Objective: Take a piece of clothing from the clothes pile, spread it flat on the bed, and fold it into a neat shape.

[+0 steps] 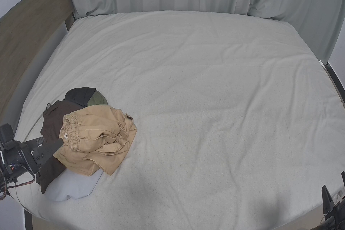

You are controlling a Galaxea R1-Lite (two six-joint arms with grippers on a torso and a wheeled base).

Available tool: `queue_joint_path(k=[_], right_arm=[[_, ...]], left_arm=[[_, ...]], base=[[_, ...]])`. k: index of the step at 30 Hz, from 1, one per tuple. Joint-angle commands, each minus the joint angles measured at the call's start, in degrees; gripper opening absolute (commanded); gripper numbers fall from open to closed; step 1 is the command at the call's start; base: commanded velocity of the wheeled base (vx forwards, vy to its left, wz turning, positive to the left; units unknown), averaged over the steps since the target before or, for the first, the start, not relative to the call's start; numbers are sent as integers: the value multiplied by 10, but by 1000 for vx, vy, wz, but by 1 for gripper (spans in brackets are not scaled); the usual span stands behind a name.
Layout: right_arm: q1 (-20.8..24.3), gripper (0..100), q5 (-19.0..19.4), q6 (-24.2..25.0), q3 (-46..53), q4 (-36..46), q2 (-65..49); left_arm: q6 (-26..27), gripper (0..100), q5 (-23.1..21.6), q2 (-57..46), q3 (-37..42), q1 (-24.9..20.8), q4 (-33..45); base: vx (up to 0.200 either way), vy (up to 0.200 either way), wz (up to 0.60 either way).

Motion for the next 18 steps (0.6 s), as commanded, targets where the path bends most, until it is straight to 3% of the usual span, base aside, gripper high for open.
queue_joint_path(k=[1, 13, 18], right_arm=[[0, 100, 0, 0, 10, 0, -9], [0, 100, 0, 0, 10, 0, -9], [0, 100, 0, 0, 10, 0, -9]], left_arm=[[0, 100, -17, 49, -3, 9, -3], [6, 100, -75, 165, -6, 58, -96], [6, 100, -77, 216, -13, 70, -124]], base=[[0, 0, 0], [0, 0, 0], [0, 0, 0]])
